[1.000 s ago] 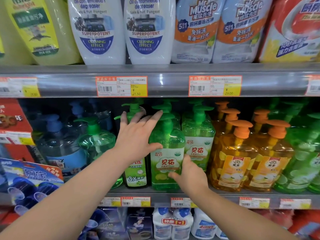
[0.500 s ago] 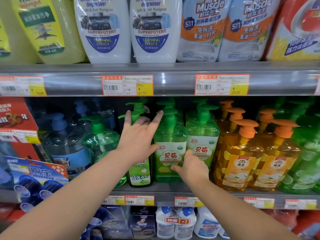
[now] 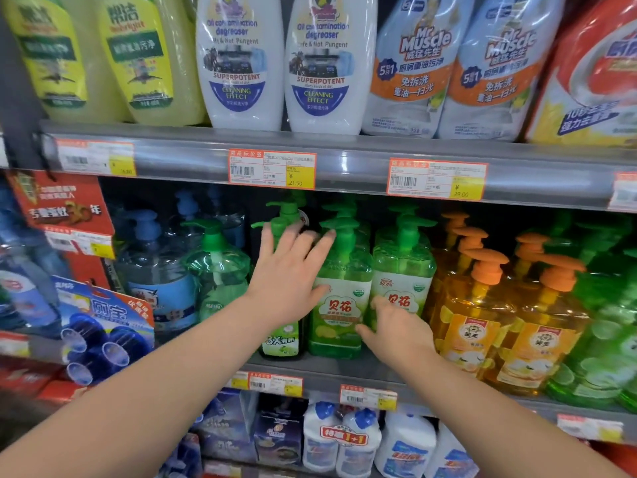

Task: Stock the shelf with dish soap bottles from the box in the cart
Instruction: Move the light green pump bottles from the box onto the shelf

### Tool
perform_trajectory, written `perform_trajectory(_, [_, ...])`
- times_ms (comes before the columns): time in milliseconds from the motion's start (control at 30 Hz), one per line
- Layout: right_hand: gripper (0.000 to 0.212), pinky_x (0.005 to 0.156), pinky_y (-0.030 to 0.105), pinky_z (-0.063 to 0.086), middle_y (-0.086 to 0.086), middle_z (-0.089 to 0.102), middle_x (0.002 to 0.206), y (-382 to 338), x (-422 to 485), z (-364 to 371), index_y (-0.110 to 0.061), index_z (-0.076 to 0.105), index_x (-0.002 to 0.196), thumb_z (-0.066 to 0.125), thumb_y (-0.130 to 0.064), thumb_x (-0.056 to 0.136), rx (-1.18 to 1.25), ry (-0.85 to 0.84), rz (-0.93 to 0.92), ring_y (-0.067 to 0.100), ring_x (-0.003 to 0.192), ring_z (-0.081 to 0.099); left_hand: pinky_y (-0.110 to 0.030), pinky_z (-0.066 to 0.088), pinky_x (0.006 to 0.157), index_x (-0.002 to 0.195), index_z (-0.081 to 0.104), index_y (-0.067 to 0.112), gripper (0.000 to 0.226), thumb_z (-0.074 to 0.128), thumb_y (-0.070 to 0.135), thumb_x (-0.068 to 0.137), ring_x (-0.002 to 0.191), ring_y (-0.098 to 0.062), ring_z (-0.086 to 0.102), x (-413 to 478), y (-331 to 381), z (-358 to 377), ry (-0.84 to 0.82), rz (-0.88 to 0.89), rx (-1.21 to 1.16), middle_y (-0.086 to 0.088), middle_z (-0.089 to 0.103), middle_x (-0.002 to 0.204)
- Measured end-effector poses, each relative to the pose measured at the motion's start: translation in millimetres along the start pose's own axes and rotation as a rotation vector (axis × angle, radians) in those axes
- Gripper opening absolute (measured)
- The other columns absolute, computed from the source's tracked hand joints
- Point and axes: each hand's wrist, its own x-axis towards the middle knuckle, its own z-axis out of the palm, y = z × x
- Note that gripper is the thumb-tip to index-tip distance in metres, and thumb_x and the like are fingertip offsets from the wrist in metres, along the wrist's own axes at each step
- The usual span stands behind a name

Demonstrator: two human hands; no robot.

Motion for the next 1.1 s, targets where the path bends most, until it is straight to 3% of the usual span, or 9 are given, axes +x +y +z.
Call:
perform_trajectory(133, [0.046,0.084,0.034,0.049,0.005,0.050,0.128,1,-17,-4,-0.018,0.041,0.133,0.047,-0.044,0.095,-0.064,0.048,-0.187,0.024,0.116,0.051,-0.045,0.047,0.087,0.117,0.057,0.014,0.055,0.056,0.043,0.071,0.103,-0.029,0.051,-31,11,-5,0.057,0.058,-0.085,-0.008,0.061,0.105])
perform_trajectory(233, [0.049,0.100,0.038,0.040,0.005,0.043,0.135,-7,-28,0,-0.019,0.038,0.136,0.046,-0.045,0.094,-0.112,0.042,-0.330,0.026,0.125,0.041,-0.035,0.050,0.074,0.105,0.066,0.014,0.052,0.047,0.047,0.068,0.091,-0.028,0.060,-64,11,-10,-0.143,0.026,-0.051,-0.007,0.064,0.097])
perform_trajectory(300, [0.051,0.104,0.038,0.036,0.004,0.041,0.139,-17,-34,4,-0.020,0.038,0.137,0.046,-0.046,0.094,-0.135,0.017,-0.402,0.026,0.129,0.038,-0.039,0.048,0.086,0.119,0.059,0.014,0.057,0.052,0.049,0.075,0.105,-0.030,0.056,-85,8,-13,-0.348,-0.033,-0.005,-0.009,0.060,0.112])
perform_trajectory(400, [0.052,0.108,0.040,0.032,0.003,0.038,0.142,-37,-47,11,-0.021,0.036,0.138,0.045,-0.047,0.094,-0.142,-0.038,-0.464,0.026,0.132,0.035,-0.046,0.023,0.111,0.144,0.028,0.016,0.069,0.045,0.054,0.089,0.134,-0.031,0.028,-122,-1,-16,-0.609,-0.158,0.011,-0.010,0.035,0.141])
perform_trajectory(633, [0.050,0.110,0.042,0.029,0.001,0.042,0.140,-110,-86,27,-0.022,0.038,0.136,0.046,-0.048,0.093,-0.186,-0.062,-0.595,0.026,0.131,0.037,-0.049,0.014,0.114,0.145,0.024,0.016,0.072,0.046,0.054,0.088,0.138,-0.029,0.022,-208,-35,-51,-0.677,-0.321,0.023,-0.009,0.029,0.149])
perform_trajectory(733, [0.053,0.109,0.041,0.028,0.000,0.042,0.139,-164,-113,37,-0.023,0.037,0.137,0.046,-0.050,0.092,-0.206,-0.056,-0.660,0.026,0.131,0.038,-0.048,0.029,0.106,0.137,0.041,0.017,0.068,0.050,0.056,0.082,0.129,-0.030,0.040,-258,-63,-80,-0.661,-0.380,0.021,-0.008,0.046,0.138])
perform_trajectory(867, [0.056,0.109,0.040,0.027,0.001,0.042,0.140,-253,-171,60,-0.023,0.036,0.139,0.049,-0.049,0.091,-0.172,-0.104,-0.752,0.026,0.133,0.036,-0.042,0.055,0.066,0.093,0.071,0.022,0.063,0.041,0.065,0.058,0.080,-0.024,0.067,-354,-110,-124,-0.627,-0.486,0.049,-0.002,0.070,0.086])
perform_trajectory(1000, [0.059,0.109,0.043,0.026,0.000,0.039,0.142,-344,-239,86,-0.024,0.033,0.140,0.050,-0.050,0.090,-0.181,-0.148,-0.872,0.025,0.134,0.035,-0.052,0.035,0.103,0.132,0.048,0.018,0.071,0.055,0.061,0.076,0.126,-0.031,0.045,-456,-155,-172,-0.747,-0.653,0.034,-0.008,0.051,0.132])
perform_trajectory(1100, [0.058,0.107,0.041,0.029,0.000,0.042,0.140,-402,-284,105,-0.025,0.035,0.138,0.051,-0.051,0.088,-0.165,-0.174,-0.951,0.025,0.131,0.037,-0.045,0.022,0.111,0.141,0.031,0.019,0.070,0.041,0.060,0.085,0.136,-0.026,0.029,-525,-180,-209,-0.751,-0.776,0.078,-0.006,0.035,0.145])
